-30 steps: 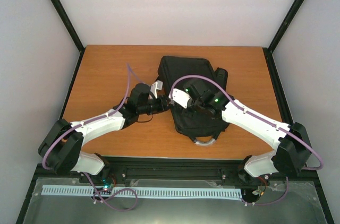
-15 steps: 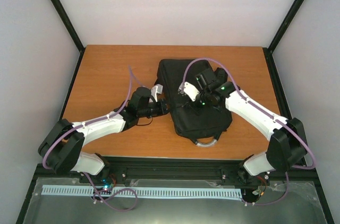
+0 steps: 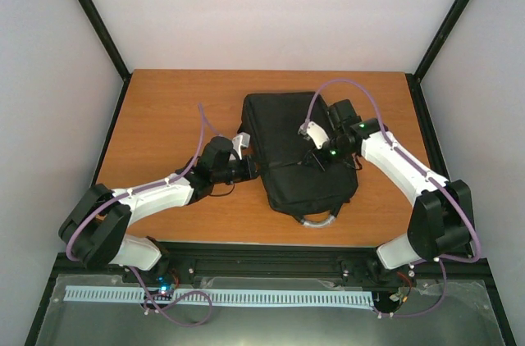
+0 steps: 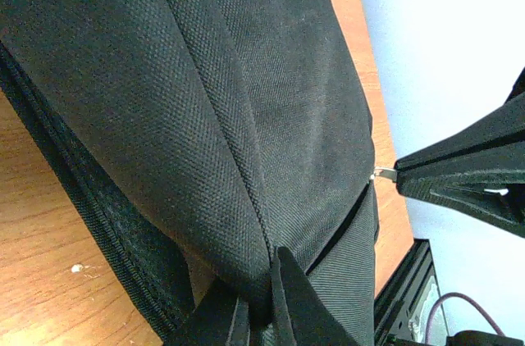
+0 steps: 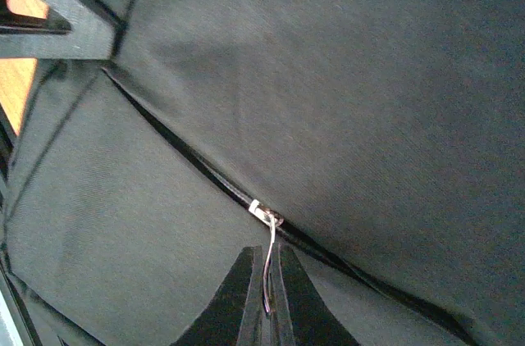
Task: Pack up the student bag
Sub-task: Zip the student bag at the center of the board.
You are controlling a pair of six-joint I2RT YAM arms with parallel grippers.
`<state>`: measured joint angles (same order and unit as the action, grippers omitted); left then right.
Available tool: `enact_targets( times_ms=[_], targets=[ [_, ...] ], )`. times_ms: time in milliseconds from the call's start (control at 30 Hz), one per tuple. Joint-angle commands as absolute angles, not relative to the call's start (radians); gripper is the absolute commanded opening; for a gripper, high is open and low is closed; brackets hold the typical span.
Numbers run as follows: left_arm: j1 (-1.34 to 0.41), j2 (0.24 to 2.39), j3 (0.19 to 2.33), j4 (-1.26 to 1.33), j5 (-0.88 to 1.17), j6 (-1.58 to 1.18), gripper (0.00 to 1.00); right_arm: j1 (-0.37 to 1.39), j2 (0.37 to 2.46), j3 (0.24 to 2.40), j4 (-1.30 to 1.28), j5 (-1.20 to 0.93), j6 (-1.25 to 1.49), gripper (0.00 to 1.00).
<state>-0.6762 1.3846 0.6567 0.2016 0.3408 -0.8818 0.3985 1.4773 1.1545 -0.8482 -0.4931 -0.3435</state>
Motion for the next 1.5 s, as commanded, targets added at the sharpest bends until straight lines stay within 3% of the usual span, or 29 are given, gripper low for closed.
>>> enact_targets(
  times_ms=[0, 933, 1467],
  targets=[
    [-0.676, 1.380, 0.666, 0.219, 0.322, -0.832, 0.01, 0.328, 1.476, 1.128, -0.865, -0.492, -0.369, 0.03],
    [-0.676, 1.409, 0.655, 0.222, 0.315, -0.834, 0.01, 0.002, 1.490, 1.032, -0.848, -0.440, -0.508, 0.03],
    [-0.676, 1.394, 0.637, 0.219, 0.305, -0.831, 0.01, -0.089, 1.524, 1.034, -0.839, -0.424, -0.517, 0.03]
  ],
)
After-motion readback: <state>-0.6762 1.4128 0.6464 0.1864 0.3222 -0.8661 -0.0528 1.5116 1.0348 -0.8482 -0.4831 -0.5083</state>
